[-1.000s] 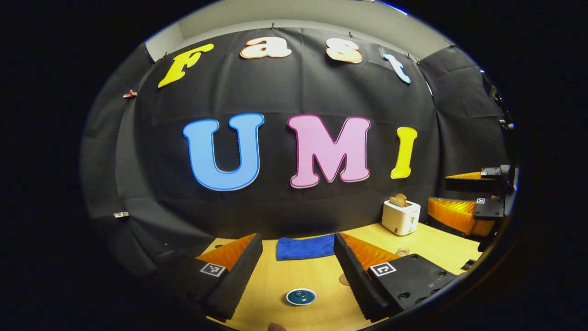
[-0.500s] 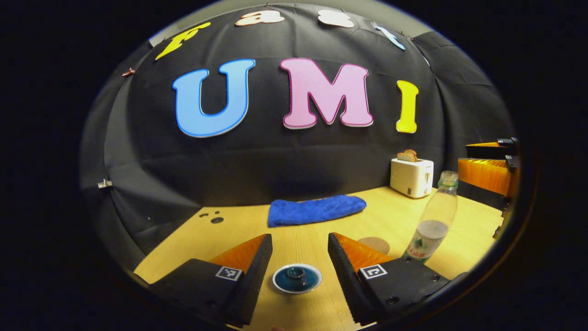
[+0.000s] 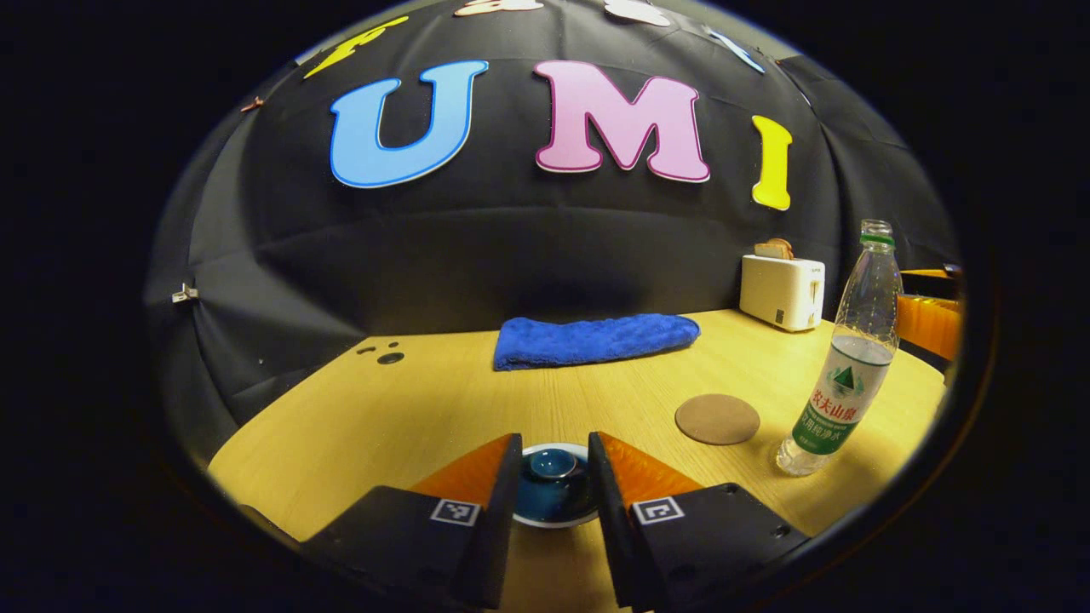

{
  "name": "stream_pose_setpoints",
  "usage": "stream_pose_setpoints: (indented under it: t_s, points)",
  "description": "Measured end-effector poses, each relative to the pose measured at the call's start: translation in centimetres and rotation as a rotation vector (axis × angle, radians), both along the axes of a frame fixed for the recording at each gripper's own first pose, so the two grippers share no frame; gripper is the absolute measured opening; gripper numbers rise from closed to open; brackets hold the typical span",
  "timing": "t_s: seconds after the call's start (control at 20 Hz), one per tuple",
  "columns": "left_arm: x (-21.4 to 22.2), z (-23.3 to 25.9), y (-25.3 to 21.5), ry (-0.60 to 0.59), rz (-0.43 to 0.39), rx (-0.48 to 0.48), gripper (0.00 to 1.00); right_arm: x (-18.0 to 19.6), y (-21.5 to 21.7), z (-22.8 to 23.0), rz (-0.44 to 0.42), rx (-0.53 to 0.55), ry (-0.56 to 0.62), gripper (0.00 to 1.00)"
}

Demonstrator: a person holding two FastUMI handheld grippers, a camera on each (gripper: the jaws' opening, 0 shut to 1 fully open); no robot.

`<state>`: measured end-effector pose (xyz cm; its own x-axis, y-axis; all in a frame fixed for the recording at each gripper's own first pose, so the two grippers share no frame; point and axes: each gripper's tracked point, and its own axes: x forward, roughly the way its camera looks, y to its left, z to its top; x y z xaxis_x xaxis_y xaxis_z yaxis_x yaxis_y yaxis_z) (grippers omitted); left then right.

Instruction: Open the teacup lid with one hand, grasp the water bottle and pour water into the teacup with the other hand; after pouring, place the water bottle on the coaster and then close the teacup lid.

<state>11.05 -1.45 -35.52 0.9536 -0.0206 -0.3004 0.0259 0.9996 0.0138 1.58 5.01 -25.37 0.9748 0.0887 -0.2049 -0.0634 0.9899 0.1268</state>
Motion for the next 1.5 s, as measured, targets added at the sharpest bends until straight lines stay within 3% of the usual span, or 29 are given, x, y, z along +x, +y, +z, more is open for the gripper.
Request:
stream_pose_setpoints:
  t_s: [0.15, 0.35, 0.7, 0.75, 1.0, 1.15, 1.2, 1.3, 1.35, 1.45, 1.5]
  points:
    - [0.2, 0.1, 0.1, -0.010, 0.001, 0.017, 0.39, 0.0, 0.4, -0.8, 0.011, 0.001, 0.009, 0.98]
    - [0.8, 0.7, 0.0, -0.036, -0.011, 0.029, 0.33, 0.1, 1.3, -1.6, 0.035, 0.007, 0.019, 0.98]
    - [0.0, 5.2, -0.2, -0.096, -0.002, -0.014, 0.32, 0.8, 3.1, -5.1, 0.060, 0.034, 0.063, 0.98]
    - [-0.2, 5.6, 0.1, -0.100, 0.003, -0.013, 0.36, 0.9, 3.2, -5.7, 0.059, 0.037, 0.071, 0.98]
    - [-0.8, 5.7, 1.4, -0.089, 0.023, -0.002, 0.28, 1.9, 2.9, -7.8, 0.032, 0.043, 0.088, 0.98]
    - [-1.0, 5.5, 1.9, -0.078, 0.036, -0.004, 0.32, 2.0, 3.1, -8.7, 0.005, 0.096, 0.103, 0.98]
    - [-1.1, 5.6, 2.0, -0.078, 0.041, -0.001, 0.32, 2.2, 3.4, -8.8, 0.006, 0.096, 0.105, 0.97]
    - [-1.2, 5.4, 2.4, -0.079, 0.044, 0.006, 0.32, 2.5, 3.0, -8.6, -0.009, 0.067, 0.094, 0.75]
    - [-1.3, 5.4, 2.5, -0.080, 0.045, 0.009, 0.32, 2.7, 3.1, -8.5, -0.013, 0.065, 0.103, 0.79]
    - [-1.4, 5.7, 2.8, -0.086, 0.050, 0.016, 0.28, 3.1, 2.7, -7.4, -0.021, 0.008, 0.095, 0.76]
    - [-1.5, 5.9, 3.1, -0.089, 0.053, 0.020, 0.32, 3.4, 2.2, -6.6, -0.025, -0.052, 0.079, 0.76]
